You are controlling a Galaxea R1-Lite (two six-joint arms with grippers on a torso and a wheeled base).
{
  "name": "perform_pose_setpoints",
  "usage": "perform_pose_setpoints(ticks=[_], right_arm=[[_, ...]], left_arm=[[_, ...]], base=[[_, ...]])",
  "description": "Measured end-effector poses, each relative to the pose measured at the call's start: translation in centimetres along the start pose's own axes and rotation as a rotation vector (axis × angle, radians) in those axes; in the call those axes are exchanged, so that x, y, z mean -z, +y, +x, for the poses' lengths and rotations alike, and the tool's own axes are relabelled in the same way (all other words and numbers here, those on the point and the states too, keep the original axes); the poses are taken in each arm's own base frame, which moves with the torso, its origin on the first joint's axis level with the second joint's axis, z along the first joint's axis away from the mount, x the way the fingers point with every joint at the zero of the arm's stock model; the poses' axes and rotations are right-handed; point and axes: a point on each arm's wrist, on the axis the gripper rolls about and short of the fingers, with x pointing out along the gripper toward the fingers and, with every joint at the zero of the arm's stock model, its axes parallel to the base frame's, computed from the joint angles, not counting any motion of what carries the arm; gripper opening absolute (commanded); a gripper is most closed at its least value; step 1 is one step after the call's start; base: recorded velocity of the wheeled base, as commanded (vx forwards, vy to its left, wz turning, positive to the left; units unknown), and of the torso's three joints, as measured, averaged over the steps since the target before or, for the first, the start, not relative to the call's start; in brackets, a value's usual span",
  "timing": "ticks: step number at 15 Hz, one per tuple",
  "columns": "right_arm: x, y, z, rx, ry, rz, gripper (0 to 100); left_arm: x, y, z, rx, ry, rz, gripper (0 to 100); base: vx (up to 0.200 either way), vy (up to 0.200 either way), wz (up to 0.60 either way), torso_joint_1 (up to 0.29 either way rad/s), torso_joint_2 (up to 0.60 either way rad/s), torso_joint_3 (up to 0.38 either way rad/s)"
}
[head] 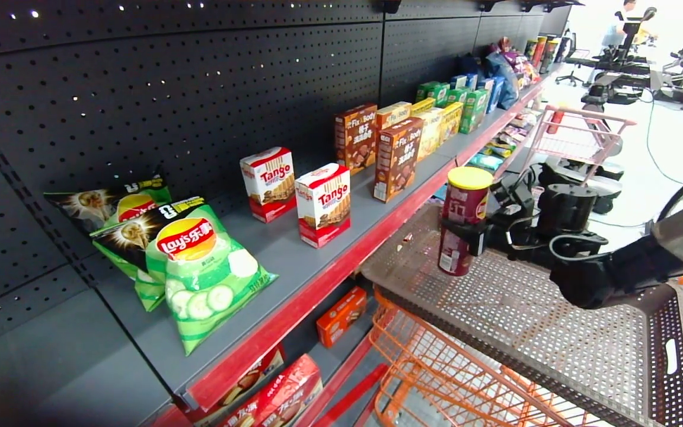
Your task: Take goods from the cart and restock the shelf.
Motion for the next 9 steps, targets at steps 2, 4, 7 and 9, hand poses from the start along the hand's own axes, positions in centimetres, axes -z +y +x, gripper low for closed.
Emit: perform_pose_setpoints(ticks=[2,4,7,9], right_arm=[[-2.1,0.6,-2.5,0.114,0.006,-0.004,0],[-4.1,1.5,-5.4,0.271,0.028,0.015,0],[-7.5,3.5,-10.0,0.348,0.052,0.064,0],[-9.7,5.1,-13.3,0.360,0.036,0.088,0]], left_arm=[[0.0,0.0,0.0,0.000,0.000,0.000,100],[0.0,0.0,0.0,0.000,0.000,0.000,100],[0.0,0.0,0.0,0.000,0.000,0.000,100],[0.0,0.0,0.0,0.000,0.000,0.000,100]], base=[[0.000,0.000,0.00,0.000,0.00,0.000],[0.000,0.000,0.00,0.000,0.00,0.000],[0.000,0.000,0.00,0.000,0.00,0.000],[0.000,0.000,0.00,0.000,0.00,0.000]])
